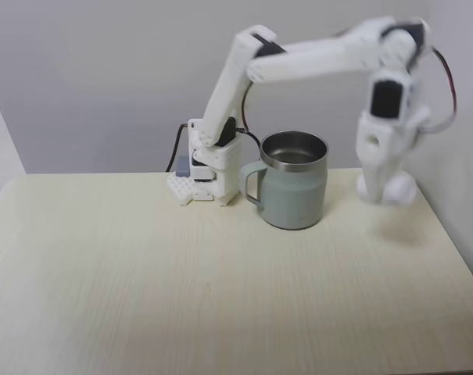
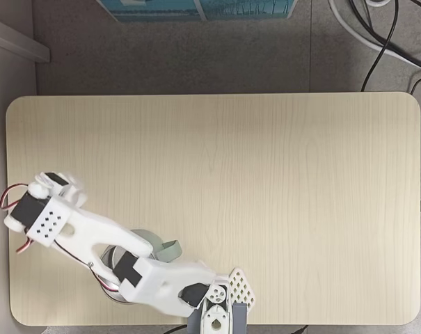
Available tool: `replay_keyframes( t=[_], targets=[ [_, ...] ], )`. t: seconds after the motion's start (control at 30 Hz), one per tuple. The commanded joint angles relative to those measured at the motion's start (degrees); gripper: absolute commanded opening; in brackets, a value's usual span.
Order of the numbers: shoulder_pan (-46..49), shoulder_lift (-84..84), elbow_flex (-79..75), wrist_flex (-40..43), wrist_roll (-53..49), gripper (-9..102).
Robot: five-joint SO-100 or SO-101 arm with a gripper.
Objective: Grasp a dressing and put it in the cup.
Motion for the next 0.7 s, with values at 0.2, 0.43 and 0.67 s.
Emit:
replay_keyframes(
  t=[0.2, 0.43, 0.67],
  targets=[
    [-2.8, -26.4, -12.9, 2.5, 1.1, 0],
    [-4.1, -39.0, -23.6, 2.6, 2.2, 0],
    [-5.6, -51.3, -38.1, 2.6, 2.2, 0]
  ],
)
